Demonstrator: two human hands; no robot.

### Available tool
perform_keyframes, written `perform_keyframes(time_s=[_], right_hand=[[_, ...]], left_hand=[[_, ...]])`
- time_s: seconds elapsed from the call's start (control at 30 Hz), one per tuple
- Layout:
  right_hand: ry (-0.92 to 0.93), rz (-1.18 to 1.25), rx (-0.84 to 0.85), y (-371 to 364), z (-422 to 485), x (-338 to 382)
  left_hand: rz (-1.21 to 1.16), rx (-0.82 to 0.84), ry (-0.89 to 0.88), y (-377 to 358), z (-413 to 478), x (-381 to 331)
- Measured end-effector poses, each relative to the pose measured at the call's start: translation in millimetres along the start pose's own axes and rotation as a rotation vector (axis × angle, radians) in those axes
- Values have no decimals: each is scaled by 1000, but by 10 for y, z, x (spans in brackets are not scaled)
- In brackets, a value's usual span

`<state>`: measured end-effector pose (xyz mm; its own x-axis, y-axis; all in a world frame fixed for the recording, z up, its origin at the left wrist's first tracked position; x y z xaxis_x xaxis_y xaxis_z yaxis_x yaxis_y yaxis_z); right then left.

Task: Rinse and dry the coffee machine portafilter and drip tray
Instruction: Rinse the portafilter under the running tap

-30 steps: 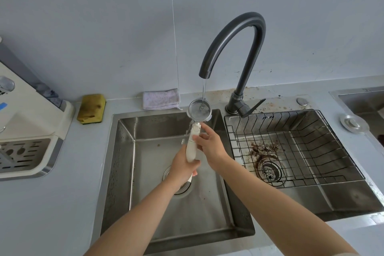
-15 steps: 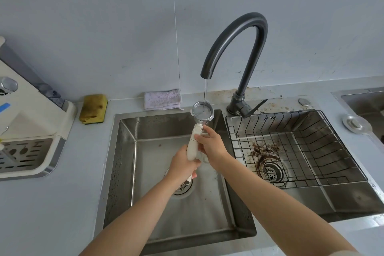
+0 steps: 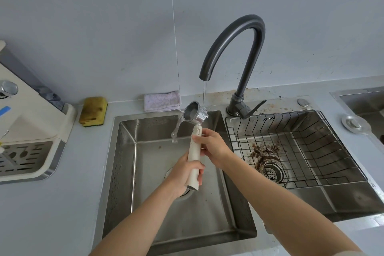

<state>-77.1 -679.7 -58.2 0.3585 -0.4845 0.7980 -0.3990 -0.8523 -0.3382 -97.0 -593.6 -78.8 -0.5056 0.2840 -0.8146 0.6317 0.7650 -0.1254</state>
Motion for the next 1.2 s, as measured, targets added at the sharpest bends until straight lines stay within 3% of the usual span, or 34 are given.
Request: perform_keyframes(time_s=[0.23, 0.43, 0.63, 0.87, 1.07, 1.2], right_hand=[[8, 33, 18, 17, -37, 56], [72, 80, -30, 94, -29, 88], [181, -125, -172, 187, 31, 205], [261, -261, -263, 151, 58, 323], [265, -240, -268, 132, 117, 328], [203, -90, -225, 121, 183, 370]], left_hand=[[-77, 111, -7, -112, -23, 34], [-65, 113, -5, -105, 11, 35], [-27, 2, -8, -11, 80, 32], [98, 94, -51, -103, 134, -145], [62, 123, -47, -115, 168, -233], [51, 110, -46, -103, 229, -301]])
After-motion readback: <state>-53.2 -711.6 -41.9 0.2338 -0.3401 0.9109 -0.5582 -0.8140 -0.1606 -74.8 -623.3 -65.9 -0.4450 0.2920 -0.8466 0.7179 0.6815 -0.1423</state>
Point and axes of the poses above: each hand's wrist, its own z-axis towards the middle knuckle, its own y-axis out of the back of the hand, x = y × z, the point moved 8 cm from there along z, towards the middle knuckle, and after that the axes turned 10 degrees about z, right-handed, at the moved point
